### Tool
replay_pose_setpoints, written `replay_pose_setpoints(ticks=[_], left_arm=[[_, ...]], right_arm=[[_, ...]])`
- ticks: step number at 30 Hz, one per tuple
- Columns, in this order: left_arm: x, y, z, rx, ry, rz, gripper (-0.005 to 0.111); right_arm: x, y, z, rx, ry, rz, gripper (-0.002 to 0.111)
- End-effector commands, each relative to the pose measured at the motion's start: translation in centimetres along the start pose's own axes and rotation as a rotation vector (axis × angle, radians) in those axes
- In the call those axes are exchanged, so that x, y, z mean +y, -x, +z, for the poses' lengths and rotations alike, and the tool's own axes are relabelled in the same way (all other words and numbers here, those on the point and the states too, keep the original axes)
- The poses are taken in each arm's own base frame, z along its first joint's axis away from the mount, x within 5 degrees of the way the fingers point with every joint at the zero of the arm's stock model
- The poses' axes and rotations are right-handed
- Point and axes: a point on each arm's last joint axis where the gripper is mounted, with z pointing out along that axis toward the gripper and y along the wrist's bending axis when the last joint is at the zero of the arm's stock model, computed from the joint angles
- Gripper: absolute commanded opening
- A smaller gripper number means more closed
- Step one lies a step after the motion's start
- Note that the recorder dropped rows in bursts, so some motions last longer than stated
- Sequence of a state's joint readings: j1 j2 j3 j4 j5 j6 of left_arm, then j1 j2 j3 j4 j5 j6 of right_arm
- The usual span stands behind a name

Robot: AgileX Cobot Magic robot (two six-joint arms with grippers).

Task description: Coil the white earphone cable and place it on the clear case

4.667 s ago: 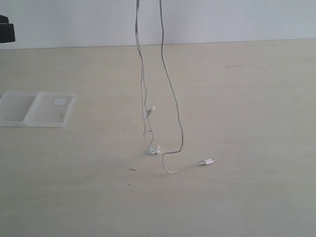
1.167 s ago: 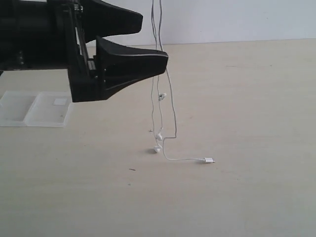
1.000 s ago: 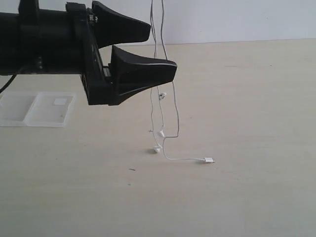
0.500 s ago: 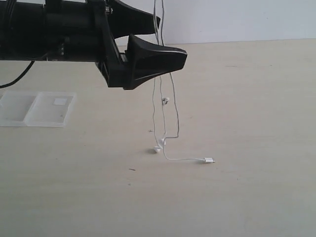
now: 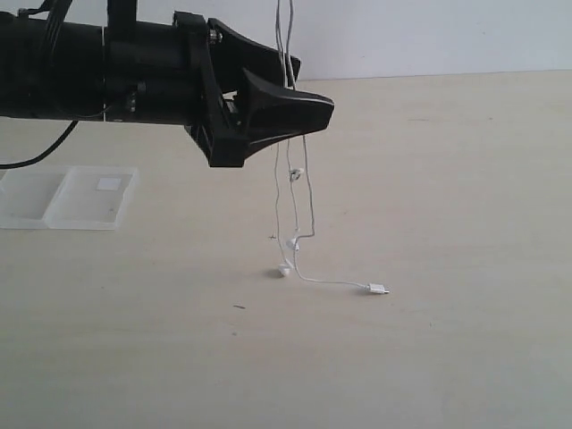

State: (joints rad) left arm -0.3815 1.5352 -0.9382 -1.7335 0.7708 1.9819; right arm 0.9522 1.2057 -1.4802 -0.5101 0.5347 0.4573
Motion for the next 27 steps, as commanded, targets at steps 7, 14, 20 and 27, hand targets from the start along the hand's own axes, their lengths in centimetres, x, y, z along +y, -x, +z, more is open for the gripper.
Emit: replay_pose_setpoints(ticks=[7, 14, 20, 27], left_arm=[[-0.2, 0.4, 0.1, -0.019, -0.014, 0.057, 0.012], [-0.2, 0.4, 0.0, -0.021, -0.014, 0.058, 0.0], [0.3, 0.9, -1.5, -0.005, 0.021, 0.031, 0.0], [1.2, 1.7, -3.7, -0.037, 0.045, -0.027, 0.0]], right_arm=[[-0.1, 0.3, -0.3, -0.021, -0.005, -0.019, 0.0], [-0.7, -0.4, -0.3, 0.064, -0.075, -0.03, 0.0], [-2.0, 0.0, -1.6, 0.057, -0.182, -0.001, 0.0], [-3.3, -0.9, -2.7, 0.168, -0.311, 0.045, 0.0]])
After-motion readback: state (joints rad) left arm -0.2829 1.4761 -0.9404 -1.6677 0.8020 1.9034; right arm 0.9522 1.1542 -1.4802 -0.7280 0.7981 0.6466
